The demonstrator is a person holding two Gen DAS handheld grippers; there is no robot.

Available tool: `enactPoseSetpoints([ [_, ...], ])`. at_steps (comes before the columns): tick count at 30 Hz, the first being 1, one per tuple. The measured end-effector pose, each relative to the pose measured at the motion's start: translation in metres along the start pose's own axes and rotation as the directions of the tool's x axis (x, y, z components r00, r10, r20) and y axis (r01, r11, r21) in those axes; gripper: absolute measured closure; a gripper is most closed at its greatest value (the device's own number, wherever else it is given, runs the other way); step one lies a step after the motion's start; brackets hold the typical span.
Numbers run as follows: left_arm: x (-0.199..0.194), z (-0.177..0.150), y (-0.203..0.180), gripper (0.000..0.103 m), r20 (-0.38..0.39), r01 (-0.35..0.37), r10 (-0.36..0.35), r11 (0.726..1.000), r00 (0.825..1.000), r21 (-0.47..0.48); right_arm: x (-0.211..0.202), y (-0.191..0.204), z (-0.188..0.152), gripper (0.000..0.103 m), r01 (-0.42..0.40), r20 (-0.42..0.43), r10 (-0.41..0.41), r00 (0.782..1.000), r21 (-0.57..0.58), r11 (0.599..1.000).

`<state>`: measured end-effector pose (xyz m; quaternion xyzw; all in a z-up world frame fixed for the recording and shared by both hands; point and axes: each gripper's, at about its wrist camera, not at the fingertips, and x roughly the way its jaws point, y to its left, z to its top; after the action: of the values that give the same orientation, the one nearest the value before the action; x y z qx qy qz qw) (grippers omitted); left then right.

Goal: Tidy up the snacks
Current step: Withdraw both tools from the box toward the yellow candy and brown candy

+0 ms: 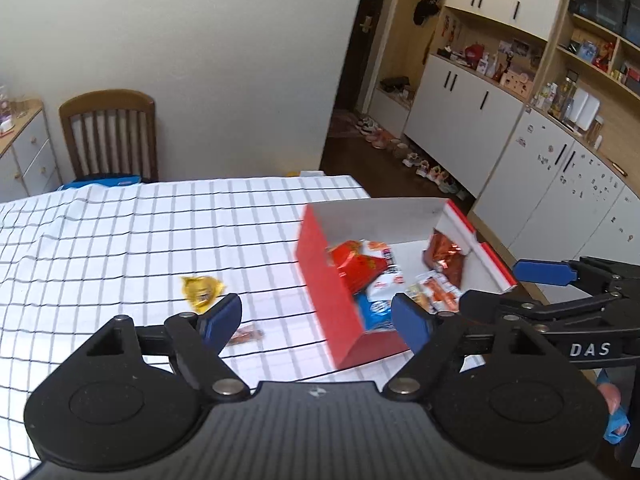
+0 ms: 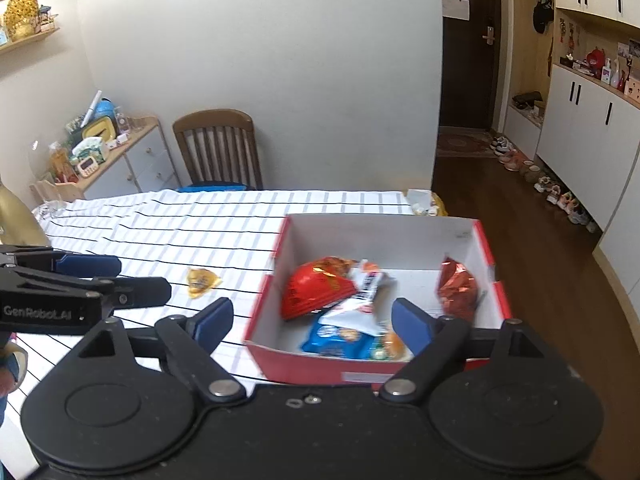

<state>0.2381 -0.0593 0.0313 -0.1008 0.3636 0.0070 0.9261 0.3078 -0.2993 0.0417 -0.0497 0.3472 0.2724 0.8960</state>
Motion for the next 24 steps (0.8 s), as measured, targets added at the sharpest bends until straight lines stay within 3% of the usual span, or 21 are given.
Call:
enactPoseSetpoints([
  [7, -0.012, -0.013, 0.052, 0.017, -0.002, -0.017, 0.017, 1.000, 1.000, -0.024, 0.008, 0.042, -0.005, 0.007, -0.026, 0.010, 0.026, 1.000, -0.012, 1.000],
  [9, -0.014, -0.017, 0.064, 0.010, 0.000, -0.016, 0.016, 1.000, 1.000, -0.023, 0.011, 0.052, -0.007, 0.004, -0.028, 0.014, 0.028, 1.000, -0.011, 1.000],
  [10, -0.015, -0.019, 0.069, 0.000, 0.003, -0.018, 0.018, 1.000, 1.000, -0.021, 0.013, 0.057, -0.007, 0.003, -0.032, 0.013, 0.032, 0.999, -0.009, 0.999],
  [13, -0.016, -0.025, 0.085, 0.000, 0.021, -0.027, 0.028, 0.999, 0.999, -0.016, 0.017, 0.070, -0.009, 0.000, -0.035, 0.014, 0.035, 0.999, -0.005, 0.999],
  [24, 0.014, -0.033, 0.150, 0.000, -0.034, -0.089, 0.087, 0.992, 0.996, -0.085, 0.051, 0.107, -0.015, 0.000, -0.019, -0.038, 0.020, 0.999, 0.013, 1.000],
])
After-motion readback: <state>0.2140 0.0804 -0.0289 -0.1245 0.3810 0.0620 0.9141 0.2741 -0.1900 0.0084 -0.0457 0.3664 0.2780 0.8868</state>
